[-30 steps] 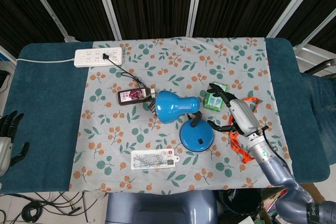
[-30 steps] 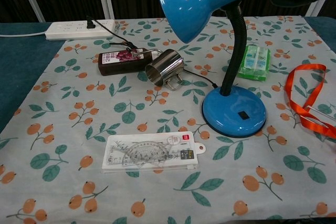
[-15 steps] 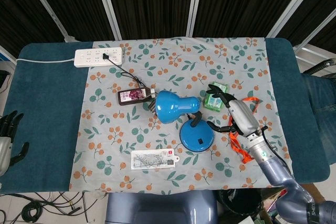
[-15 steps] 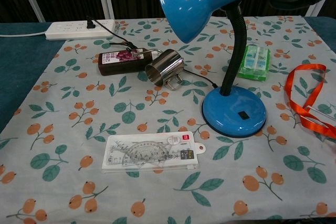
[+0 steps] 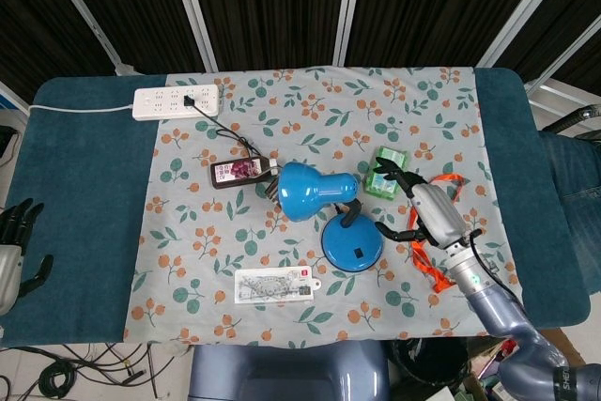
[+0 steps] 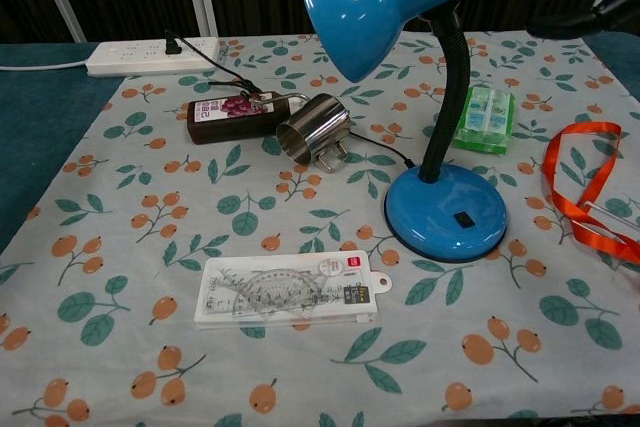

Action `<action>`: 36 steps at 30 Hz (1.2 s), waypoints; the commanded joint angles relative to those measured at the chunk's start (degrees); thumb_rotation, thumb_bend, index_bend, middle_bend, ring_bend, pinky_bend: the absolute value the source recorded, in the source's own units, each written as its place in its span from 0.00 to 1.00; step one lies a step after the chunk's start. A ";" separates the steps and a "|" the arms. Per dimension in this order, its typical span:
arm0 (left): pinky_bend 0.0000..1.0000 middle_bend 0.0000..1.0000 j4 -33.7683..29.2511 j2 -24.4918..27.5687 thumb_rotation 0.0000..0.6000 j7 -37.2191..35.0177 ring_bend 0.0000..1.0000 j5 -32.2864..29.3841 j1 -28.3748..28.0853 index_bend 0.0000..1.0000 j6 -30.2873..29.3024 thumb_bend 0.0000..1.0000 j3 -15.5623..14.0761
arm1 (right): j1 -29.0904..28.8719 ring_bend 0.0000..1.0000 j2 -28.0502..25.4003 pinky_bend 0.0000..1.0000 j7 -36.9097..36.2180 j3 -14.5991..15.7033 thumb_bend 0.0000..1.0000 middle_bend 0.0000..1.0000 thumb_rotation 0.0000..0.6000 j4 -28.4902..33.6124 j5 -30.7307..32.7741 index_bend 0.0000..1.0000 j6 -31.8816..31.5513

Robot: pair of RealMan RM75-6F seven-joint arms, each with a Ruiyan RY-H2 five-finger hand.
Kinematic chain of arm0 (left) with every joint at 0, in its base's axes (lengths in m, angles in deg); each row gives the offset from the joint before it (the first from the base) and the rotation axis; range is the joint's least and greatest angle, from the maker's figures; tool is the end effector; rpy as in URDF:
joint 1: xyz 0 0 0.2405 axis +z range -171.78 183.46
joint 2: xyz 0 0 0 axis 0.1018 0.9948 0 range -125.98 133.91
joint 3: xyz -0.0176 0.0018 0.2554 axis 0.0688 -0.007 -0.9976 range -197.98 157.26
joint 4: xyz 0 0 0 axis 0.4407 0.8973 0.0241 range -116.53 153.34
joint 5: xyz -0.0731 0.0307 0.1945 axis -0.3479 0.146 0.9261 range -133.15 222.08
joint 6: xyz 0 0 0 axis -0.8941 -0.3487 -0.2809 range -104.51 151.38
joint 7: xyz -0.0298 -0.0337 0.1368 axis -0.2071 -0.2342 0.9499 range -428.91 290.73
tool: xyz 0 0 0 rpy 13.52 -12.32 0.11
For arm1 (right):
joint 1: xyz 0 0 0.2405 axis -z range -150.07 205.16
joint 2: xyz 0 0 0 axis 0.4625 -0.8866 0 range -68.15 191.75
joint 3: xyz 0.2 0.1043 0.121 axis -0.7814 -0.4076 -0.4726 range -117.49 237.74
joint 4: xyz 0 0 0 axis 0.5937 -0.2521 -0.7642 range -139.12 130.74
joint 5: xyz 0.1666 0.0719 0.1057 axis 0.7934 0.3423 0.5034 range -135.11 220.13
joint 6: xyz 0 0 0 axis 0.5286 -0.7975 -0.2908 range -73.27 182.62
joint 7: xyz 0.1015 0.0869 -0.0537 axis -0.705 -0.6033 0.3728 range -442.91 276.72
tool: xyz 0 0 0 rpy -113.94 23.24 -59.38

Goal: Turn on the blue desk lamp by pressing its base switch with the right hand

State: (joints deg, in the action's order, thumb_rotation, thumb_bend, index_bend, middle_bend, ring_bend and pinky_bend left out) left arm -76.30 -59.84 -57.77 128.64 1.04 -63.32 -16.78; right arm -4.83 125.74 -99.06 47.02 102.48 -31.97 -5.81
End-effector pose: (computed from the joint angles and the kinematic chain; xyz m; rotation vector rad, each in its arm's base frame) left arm -0.3048 0.1826 0.1642 -1.3871 -0.7666 -0.7925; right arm -0.1512 -0.3100 0.1124 1.6059 -1.3546 1.3778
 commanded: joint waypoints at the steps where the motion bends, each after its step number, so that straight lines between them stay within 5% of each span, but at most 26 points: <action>1: 0.00 0.04 -0.01 0.00 1.00 0.15 0.07 0.05 -0.03 0.07 0.08 0.37 -0.07 | 0.91 0.29 -1.59 0.20 3.09 2.53 0.29 0.20 1.00 -0.12 -1.07 0.02 1.01; 10: 0.00 0.04 -0.13 -0.07 1.00 0.38 0.07 0.05 -0.08 0.07 0.11 0.37 -0.07 | 3.91 0.55 -3.38 0.44 2.96 8.38 0.46 0.46 1.00 0.76 -4.69 0.02 2.44; 16: 0.00 0.04 -0.21 -0.13 1.00 0.59 0.07 -0.13 -0.10 0.07 0.21 0.37 -0.05 | 7.03 0.69 0.08 0.62 4.32 11.99 0.54 0.62 1.00 -0.95 -6.94 0.08 0.13; 36: 0.00 0.04 -0.17 0.03 1.00 0.21 0.07 -0.53 -0.23 0.07 0.49 0.37 0.13 | 7.66 0.73 14.09 0.64 16.23 14.02 0.61 0.67 1.00 -8.80 -5.16 0.12 1.48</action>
State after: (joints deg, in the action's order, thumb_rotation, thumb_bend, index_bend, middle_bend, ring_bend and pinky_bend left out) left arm -76.47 -59.81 -57.56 128.11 0.81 -62.84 -16.65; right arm 2.92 139.40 -83.21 61.00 94.05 -37.47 -4.64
